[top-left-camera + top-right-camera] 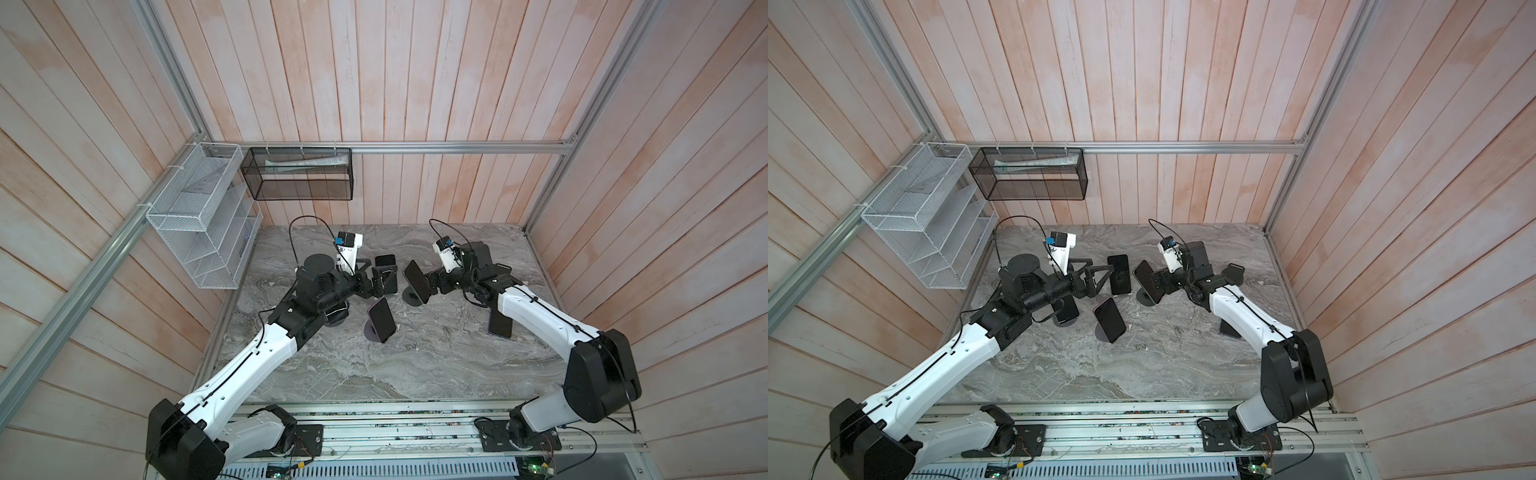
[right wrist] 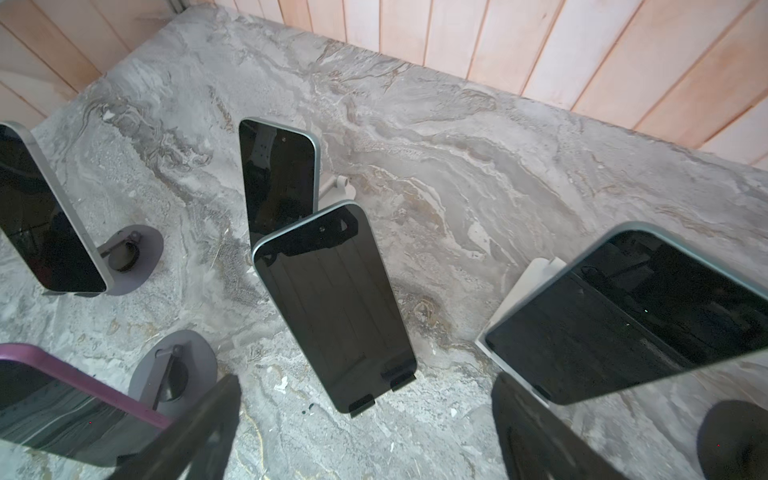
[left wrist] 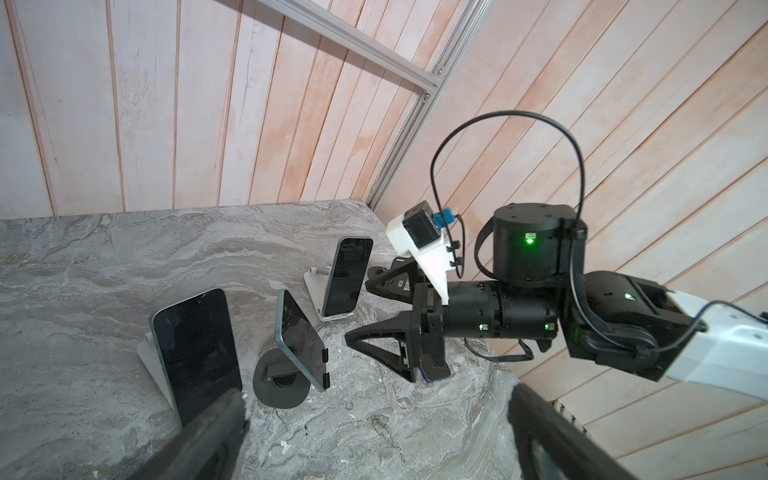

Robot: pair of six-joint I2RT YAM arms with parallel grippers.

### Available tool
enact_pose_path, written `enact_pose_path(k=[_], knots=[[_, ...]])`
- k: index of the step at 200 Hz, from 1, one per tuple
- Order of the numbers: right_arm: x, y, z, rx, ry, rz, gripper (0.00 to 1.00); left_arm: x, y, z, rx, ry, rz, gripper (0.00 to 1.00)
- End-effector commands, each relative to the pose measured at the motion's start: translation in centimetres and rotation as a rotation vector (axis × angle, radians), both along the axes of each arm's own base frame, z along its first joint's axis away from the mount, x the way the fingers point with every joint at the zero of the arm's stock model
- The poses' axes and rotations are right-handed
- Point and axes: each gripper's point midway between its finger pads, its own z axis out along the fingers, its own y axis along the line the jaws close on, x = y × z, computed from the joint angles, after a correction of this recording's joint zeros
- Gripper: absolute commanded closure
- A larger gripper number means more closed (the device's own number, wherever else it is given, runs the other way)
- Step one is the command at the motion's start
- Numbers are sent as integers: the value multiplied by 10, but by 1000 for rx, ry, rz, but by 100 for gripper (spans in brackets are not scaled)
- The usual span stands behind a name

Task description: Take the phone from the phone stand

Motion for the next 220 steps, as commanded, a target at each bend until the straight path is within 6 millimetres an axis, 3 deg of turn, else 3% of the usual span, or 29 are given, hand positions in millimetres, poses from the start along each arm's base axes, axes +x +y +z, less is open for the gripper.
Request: enact_pose_path(k=[1, 21, 38, 52, 72, 107, 140, 220], knots=[[-8, 11, -11, -1, 51, 90, 5, -3, 1, 1, 10, -28, -1, 0], [-11, 7, -19, 42, 58, 52, 6, -2, 2, 0, 14, -27, 3, 0], [-8, -3, -16, 96, 41, -21, 15, -2, 1, -1, 13, -22, 1, 0], [-10, -11, -16, 153, 53, -73, 35, -2, 1, -2, 15, -19, 0, 0], [-13, -30, -18, 216, 48, -211, 100, -1, 2, -1, 15, -21, 9, 0], [-12, -43, -45, 232, 108, -287, 100, 2, 2, -5, 17, -6, 16, 0], [7, -51, -79, 189, 228, -348, 100, 2, 2, -5, 18, -7, 15, 0], [31, -52, -111, 121, 272, -403, 100, 1, 3, -1, 13, -19, 19, 0]])
